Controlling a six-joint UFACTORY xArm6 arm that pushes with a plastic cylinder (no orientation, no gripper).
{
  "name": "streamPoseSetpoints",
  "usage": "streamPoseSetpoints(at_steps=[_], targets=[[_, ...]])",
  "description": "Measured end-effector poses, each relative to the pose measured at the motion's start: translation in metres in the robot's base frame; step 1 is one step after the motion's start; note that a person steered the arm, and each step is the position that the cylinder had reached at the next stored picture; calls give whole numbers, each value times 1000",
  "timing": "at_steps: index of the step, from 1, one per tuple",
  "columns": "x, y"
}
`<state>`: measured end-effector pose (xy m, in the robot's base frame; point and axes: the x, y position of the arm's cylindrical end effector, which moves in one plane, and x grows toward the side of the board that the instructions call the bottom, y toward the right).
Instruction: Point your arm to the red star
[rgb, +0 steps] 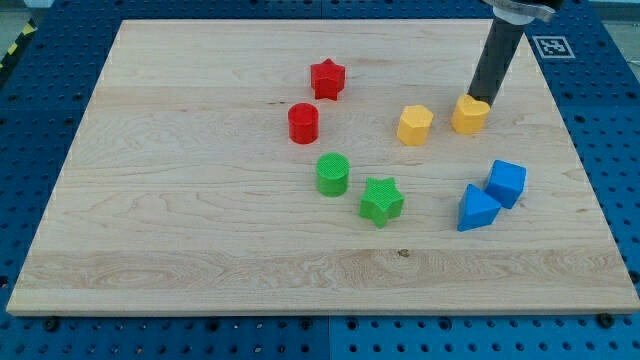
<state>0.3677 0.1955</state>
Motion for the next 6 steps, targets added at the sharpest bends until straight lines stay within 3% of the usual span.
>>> streamPoseSetpoints(at_steps=[2, 3, 5, 6], targets=[[-78, -3], [-108, -51], [-109, -211], [-93, -227]])
